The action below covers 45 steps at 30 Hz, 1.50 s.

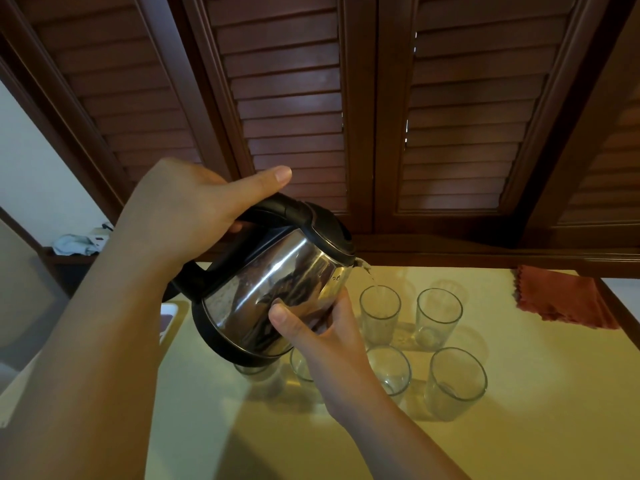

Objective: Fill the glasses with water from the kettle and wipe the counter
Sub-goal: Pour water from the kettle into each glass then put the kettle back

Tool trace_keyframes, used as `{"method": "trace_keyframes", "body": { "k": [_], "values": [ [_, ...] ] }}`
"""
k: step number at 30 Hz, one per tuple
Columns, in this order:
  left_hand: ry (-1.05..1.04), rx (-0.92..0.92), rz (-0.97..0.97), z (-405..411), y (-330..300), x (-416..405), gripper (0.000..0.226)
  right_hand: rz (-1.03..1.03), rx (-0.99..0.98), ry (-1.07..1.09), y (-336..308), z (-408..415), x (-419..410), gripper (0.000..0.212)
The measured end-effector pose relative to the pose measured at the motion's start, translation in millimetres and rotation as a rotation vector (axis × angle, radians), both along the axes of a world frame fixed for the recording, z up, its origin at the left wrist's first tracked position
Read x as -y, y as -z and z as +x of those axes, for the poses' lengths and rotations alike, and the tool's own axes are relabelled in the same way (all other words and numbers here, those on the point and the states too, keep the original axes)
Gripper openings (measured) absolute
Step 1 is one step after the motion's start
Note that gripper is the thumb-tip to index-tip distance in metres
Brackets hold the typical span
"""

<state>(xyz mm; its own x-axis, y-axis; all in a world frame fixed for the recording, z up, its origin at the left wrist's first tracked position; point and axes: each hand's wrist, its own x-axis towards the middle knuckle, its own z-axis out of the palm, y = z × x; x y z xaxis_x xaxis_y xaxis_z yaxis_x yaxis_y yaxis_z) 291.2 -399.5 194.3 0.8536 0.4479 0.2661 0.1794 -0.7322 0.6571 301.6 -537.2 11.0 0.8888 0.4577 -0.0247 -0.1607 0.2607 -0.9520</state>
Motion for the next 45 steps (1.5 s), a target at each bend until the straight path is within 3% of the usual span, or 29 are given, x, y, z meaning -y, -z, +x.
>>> {"method": "trace_keyframes", "body": {
  "k": [4, 10, 14, 19, 24, 32, 45],
  "values": [
    [-0.014, -0.004, -0.003, 0.7, 0.3, 1.0, 0.075, 0.004, 0.006, 0.009, -0.3, 0.5, -0.3, 0.108],
    [-0.053, -0.003, -0.007, 1.3, -0.1, 1.6, 0.072, 0.010, 0.002, 0.003, 0.0, 1.6, -1.9, 0.112],
    [-0.062, -0.004, -0.017, 0.7, 0.5, 1.2, 0.071, 0.019, 0.009, -0.002, -0.3, 1.8, -2.9, 0.103],
    [-0.055, -0.016, -0.031, 1.2, -0.2, 1.0, 0.073, 0.038, -0.007, -0.001, -1.7, 3.5, -3.4, 0.111],
    [-0.051, -0.011, -0.012, 3.6, 0.1, 3.1, 0.072, 0.023, 0.000, -0.003, 1.6, 5.2, -1.6, 0.089],
    [-0.050, -0.011, -0.028, 6.9, 1.6, 7.1, 0.071, 0.030, -0.020, -0.020, 1.1, 6.7, 2.4, 0.097],
    [-0.055, -0.011, 0.011, 9.7, 2.4, 2.3, 0.073, 0.023, 0.000, -0.007, 3.6, 9.0, 1.0, 0.090]
  ]
}}
